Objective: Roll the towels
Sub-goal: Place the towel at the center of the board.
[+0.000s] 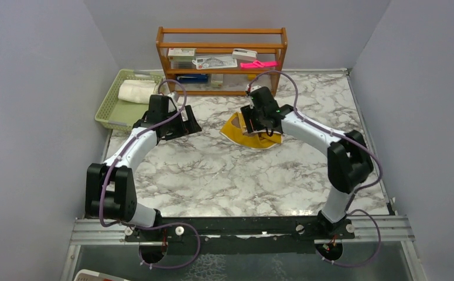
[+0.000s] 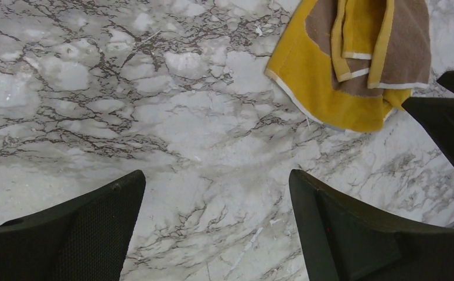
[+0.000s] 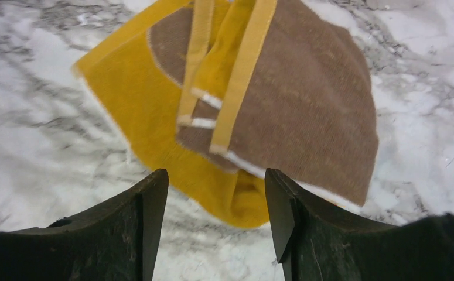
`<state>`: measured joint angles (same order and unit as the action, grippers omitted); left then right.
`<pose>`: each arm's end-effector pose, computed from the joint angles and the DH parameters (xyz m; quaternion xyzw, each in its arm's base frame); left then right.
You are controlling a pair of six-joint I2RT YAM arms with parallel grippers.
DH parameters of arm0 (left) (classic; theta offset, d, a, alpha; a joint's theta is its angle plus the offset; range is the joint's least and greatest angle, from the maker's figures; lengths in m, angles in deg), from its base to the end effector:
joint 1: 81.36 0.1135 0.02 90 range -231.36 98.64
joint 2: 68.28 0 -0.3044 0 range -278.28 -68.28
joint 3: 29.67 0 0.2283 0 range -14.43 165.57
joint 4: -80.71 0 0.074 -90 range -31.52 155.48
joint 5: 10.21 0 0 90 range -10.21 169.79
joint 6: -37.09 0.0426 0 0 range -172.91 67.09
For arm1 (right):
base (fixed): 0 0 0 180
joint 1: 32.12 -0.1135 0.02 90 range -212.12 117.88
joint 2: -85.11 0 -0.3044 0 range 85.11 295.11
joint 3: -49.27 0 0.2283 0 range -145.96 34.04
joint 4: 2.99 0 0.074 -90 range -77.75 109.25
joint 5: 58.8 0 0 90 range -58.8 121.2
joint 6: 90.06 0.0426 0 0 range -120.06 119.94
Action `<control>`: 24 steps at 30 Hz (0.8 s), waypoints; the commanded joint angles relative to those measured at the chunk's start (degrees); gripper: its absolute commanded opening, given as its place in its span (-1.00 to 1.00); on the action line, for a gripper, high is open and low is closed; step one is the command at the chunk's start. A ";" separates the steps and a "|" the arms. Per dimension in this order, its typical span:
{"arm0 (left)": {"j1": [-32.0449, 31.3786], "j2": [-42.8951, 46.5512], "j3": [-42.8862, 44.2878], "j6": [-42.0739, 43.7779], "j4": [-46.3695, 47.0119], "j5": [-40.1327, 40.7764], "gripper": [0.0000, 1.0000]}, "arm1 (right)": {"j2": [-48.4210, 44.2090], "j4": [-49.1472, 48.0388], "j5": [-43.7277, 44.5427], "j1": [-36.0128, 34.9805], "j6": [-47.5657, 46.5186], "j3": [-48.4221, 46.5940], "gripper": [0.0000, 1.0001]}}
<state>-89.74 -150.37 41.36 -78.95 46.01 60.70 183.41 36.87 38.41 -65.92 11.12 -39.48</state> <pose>0.2768 -0.0549 0.2894 -0.0785 0.9123 -0.2566 0.3093 0.3061 0.1985 0.2885 -0.1622 0.9222 0.0779 0.3424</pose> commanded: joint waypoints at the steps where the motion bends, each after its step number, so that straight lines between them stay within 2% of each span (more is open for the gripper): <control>1: -0.80 -3.24 0.71 0.03 2.73 -1.28 0.90 | 10.03 7.66 9.88 -0.10 -5.42 -9.14 0.20; 6: -7.55 -8.76 5.95 0.13 3.28 5.40 0.88 | 15.85 7.17 10.90 -0.04 -6.40 -14.55 0.09; 11: -10.72 -17.51 11.88 -1.73 4.29 8.60 0.77 | 20.89 9.61 12.26 -0.03 -5.79 -19.50 -0.03; 15: -12.31 -23.86 15.84 -2.48 4.99 9.37 0.67 | 21.99 9.86 11.82 -0.04 -5.31 -19.67 -0.03; 24: -15.51 -32.51 19.97 -2.90 5.76 10.21 0.60 | 18.95 7.99 9.13 -0.04 -4.87 -14.97 0.11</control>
<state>-103.36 -179.68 59.94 -81.31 50.95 69.18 204.15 45.14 48.24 -65.90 5.83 -56.18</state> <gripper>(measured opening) 0.812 0.548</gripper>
